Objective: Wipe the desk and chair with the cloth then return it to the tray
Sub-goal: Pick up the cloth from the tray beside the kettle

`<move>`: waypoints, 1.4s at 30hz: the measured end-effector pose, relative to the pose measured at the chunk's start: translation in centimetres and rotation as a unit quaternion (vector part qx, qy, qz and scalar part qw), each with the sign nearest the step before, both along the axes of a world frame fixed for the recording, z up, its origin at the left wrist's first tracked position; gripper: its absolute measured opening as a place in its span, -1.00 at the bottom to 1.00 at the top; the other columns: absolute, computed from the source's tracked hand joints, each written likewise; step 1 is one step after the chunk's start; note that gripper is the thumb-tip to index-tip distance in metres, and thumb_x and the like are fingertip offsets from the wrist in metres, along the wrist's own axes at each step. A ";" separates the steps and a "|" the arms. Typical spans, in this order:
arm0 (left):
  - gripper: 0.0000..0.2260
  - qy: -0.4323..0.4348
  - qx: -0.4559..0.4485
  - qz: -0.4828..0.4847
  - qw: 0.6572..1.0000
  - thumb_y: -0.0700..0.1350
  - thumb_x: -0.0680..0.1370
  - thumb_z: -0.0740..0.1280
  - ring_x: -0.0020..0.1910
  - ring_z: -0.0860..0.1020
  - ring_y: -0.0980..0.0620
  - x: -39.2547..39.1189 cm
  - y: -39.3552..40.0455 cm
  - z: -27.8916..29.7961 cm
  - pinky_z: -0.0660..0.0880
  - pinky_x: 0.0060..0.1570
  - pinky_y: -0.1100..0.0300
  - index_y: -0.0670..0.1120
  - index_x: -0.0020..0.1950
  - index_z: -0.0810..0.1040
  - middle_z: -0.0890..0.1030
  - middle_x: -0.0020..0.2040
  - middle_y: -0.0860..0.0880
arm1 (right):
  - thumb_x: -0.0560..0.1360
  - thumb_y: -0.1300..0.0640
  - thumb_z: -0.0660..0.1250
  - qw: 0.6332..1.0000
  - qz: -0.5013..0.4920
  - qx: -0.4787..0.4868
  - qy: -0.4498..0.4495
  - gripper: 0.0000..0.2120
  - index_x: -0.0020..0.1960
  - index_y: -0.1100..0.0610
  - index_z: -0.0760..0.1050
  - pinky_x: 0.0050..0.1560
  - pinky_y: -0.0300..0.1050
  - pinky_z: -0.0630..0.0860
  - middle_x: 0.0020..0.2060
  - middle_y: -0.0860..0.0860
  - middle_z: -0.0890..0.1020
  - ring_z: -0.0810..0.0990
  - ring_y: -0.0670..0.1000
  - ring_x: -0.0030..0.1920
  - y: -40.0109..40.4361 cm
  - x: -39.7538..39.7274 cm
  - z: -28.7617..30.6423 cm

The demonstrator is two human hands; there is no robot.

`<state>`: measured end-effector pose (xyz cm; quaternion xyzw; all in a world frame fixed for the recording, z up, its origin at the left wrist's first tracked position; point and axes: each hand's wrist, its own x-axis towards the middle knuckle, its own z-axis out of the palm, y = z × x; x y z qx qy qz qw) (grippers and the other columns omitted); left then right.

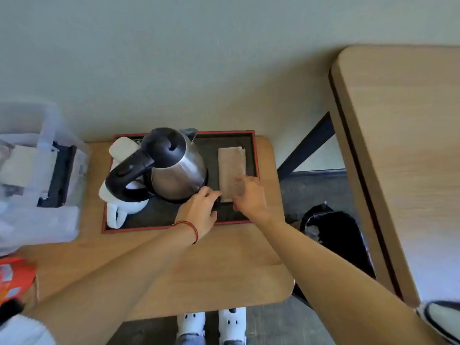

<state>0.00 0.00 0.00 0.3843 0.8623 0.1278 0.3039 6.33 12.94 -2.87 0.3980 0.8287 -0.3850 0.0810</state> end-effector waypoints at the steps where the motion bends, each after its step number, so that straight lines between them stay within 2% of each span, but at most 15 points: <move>1: -0.56 0.019 -0.025 -0.019 0.999 -0.16 0.52 0.26 0.22 0.46 -0.09 -0.1 0.7 -0.5 0.50 0.11 -0.04 -0.03 0.40 0.32 0.36 0.34 -0.05 | 0.47 0.31 0.37 0.999 0.022 0.021 -0.012 -0.49 0.38 0.18 0.35 0.24 0.05 0.52 0.38 0.19 0.35 0.43 0.19 0.29 -0.1 -0.4 -0.3; 6: -0.61 0.063 -0.135 -0.084 0.985 -0.14 0.52 0.30 0.18 0.50 -0.16 -0.6 2.6 -2.8 0.51 -0.01 -0.01 -0.12 0.33 0.34 0.38 0.27 -0.16 | 0.46 0.23 0.38 0.996 0.022 0.068 -0.062 -0.47 0.38 0.13 0.30 0.25 0.03 0.41 0.39 0.21 0.27 0.27 0.23 0.33 -0.5 -1.8 -1.5; 14: -0.70 0.105 -0.125 -0.058 0.985 -0.23 0.52 0.28 0.18 0.50 -0.15 -1.5 3.3 -3.8 0.51 0.00 0.03 -0.20 0.23 0.35 0.43 0.22 -0.19 | 0.44 0.38 0.34 0.995 -0.021 0.076 -0.054 -0.47 0.33 0.08 0.31 0.20 0.00 0.43 0.23 0.20 0.43 0.33 0.19 0.25 0.4 -2.5 -2.4; 16: -0.71 0.115 -0.128 -0.056 0.983 -0.23 0.52 0.28 0.17 0.51 -0.16 -1.5 3.3 -3.5 0.51 -0.02 0.04 -0.21 0.21 0.35 0.44 0.21 -0.19 | 0.43 0.42 0.30 0.998 -0.028 0.052 -0.015 -0.52 0.27 0.09 0.36 0.16 0.01 0.47 0.19 0.19 0.45 0.39 0.19 0.20 0.4 -2.5 -2.2; 20: -0.74 0.100 -0.122 -0.028 0.987 -0.22 0.51 0.28 0.11 0.54 -0.17 -1.3 2.9 -3.1 0.53 -0.05 0.00 -0.19 0.17 0.37 0.46 0.18 -0.18 | 0.39 0.47 0.28 0.989 -0.095 -0.052 0.102 -0.60 0.14 0.14 0.46 -0.11 -0.15 0.43 0.06 0.14 0.46 0.45 0.02 -0.04 0.2 -2.3 -0.5; 24: -0.78 -0.035 -0.043 0.090 0.994 -0.24 0.53 0.24 0.16 0.51 -0.19 -1.6 3.0 -1.9 0.49 0.11 -0.04 -0.18 0.17 0.49 0.52 0.21 -0.17 | 0.38 0.45 0.28 0.954 -0.181 -0.123 0.205 -0.67 0.03 0.11 0.46 -0.05 0.00 0.56 0.07 0.13 0.51 0.50 0.06 0.05 -0.2 -1.3 2.3; 25: -0.78 -0.125 0.008 0.175 0.977 -0.24 0.55 0.20 0.15 0.52 -0.18 -1.6 3.2 -1.0 0.49 0.14 -0.02 -0.19 0.17 0.50 0.55 0.21 -0.19 | 0.38 0.44 0.27 0.945 -0.195 -0.136 0.224 -0.68 0.00 0.08 0.45 -0.06 -0.04 0.57 0.04 0.09 0.52 0.51 0.04 0.04 -0.4 -0.9 3.3; 26: -0.77 -0.242 0.061 0.276 0.928 -0.22 0.57 0.16 0.12 0.54 -0.16 -1.6 3.4 0.4 0.50 0.13 -0.01 -0.20 0.17 0.50 0.56 0.20 -0.21 | 0.39 0.43 0.27 0.936 -0.206 -0.153 0.243 -0.68 -0.01 0.06 0.44 -0.11 -0.16 0.57 0.00 0.02 0.52 0.51 -0.03 0.01 -0.5 -0.5 4.3; 28: -0.74 -0.465 0.157 0.414 0.767 -0.10 0.61 0.10 0.03 0.57 -0.11 -1.7 3.6 3.5 0.53 0.00 0.03 -0.19 0.18 0.46 0.57 0.15 -0.21 | 0.42 0.42 0.27 0.913 -0.223 -0.198 0.279 -0.68 -0.02 0.01 0.43 -0.20 -0.34 0.53 -0.07 -0.12 0.49 0.49 -0.15 -0.06 -0.8 0.2 6.9; 29: -0.70 -0.526 0.191 0.435 0.706 -0.02 0.61 0.10 0.03 0.57 -0.11 -1.8 3.5 5.2 0.53 -0.06 0.05 -0.19 0.19 0.45 0.57 0.13 -0.21 | 0.43 0.42 0.26 0.902 -0.226 -0.220 0.295 -0.68 -0.02 0.01 0.43 -0.16 -0.28 0.53 -0.07 -0.12 0.49 0.48 -0.15 -0.06 -0.9 0.6 8.4; 30: -0.65 -0.552 0.213 0.433 0.680 0.04 0.60 0.12 0.06 0.56 -0.11 -2.1 3.2 7.0 0.53 -0.07 0.05 -0.18 0.21 0.44 0.56 0.13 -0.20 | 0.44 0.42 0.26 0.894 -0.223 -0.237 0.309 -0.68 -0.02 0.00 0.43 -0.12 -0.18 0.52 -0.04 -0.08 0.49 0.48 -0.13 -0.04 -1.1 1.0 9.9; 32: -0.61 -0.550 0.241 0.398 0.693 0.07 0.55 0.21 0.12 0.54 -0.12 -2.5 2.5 10.5 0.53 -0.02 0.01 -0.15 0.27 0.44 0.57 0.16 -0.18 | 0.45 0.42 0.25 0.888 -0.199 -0.258 0.324 -0.67 -0.02 -0.01 0.43 -0.15 -0.14 0.54 -0.02 -0.01 0.50 0.51 -0.06 -0.03 -1.5 1.7 13.3; 37: -0.51 -0.510 0.281 0.304 0.754 0.05 0.41 0.39 0.17 0.57 -0.20 -2.3 1.0 20.9 0.48 0.18 -0.19 -0.18 0.24 0.52 0.60 0.19 -0.23 | 0.46 0.44 0.25 0.908 -0.091 -0.243 0.328 -0.57 0.18 0.00 0.44 -0.18 -0.31 0.58 0.02 -0.08 0.55 0.61 -0.25 -0.08 -2.0 3.8 23.5; 40: -0.54 -0.522 0.302 0.270 0.751 0.03 0.40 0.39 0.04 0.65 -0.09 -0.7 0.3 28.1 0.62 -0.07 0.04 -0.21 0.20 0.54 0.68 0.07 -0.18 | 0.43 0.47 0.24 0.918 -0.020 -0.179 0.352 -0.48 0.19 -0.07 0.45 0.01 -0.12 0.59 0.14 0.01 0.54 0.58 -0.08 0.07 -1.9 5.8 30.9; 42: -0.56 -0.569 0.308 0.257 0.718 0.05 0.42 0.38 0.04 0.65 -0.05 0.5 0.0 31.7 0.62 -0.14 0.12 -0.17 0.21 0.54 0.68 0.08 -0.15 | 0.39 0.51 0.21 0.920 0.014 -0.146 0.363 -0.47 0.20 0.01 0.47 0.18 0.05 0.55 0.18 0.08 0.54 0.53 0.09 0.18 -2.0 7.2 35.3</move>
